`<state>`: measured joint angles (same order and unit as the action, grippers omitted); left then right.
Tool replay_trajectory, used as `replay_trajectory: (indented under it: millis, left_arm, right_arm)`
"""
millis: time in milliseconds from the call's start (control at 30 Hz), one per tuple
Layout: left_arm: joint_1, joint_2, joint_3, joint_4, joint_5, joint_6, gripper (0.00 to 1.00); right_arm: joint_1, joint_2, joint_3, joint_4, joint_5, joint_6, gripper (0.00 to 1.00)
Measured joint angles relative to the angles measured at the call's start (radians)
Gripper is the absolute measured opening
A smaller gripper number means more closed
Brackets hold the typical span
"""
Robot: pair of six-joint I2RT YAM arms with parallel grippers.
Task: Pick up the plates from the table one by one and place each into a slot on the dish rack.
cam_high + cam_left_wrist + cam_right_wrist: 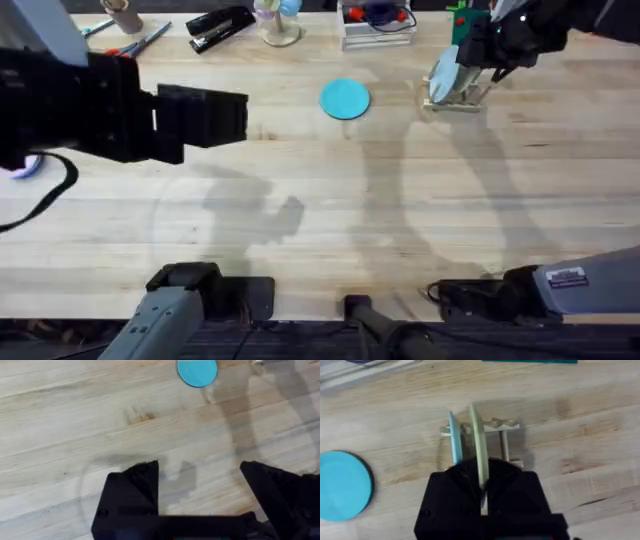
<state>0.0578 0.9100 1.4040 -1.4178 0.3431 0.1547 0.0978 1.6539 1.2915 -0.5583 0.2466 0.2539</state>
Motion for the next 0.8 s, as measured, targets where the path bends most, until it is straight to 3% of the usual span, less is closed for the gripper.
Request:
replay_trajectory:
  millis: [800]
  left_arm:
    - [0.0,0.0,0.0,0.0,0.0,0.0,0.993]
  right_arm:
    - [0.0,0.0,0.0,-0.004,0.0,-0.003,0.169]
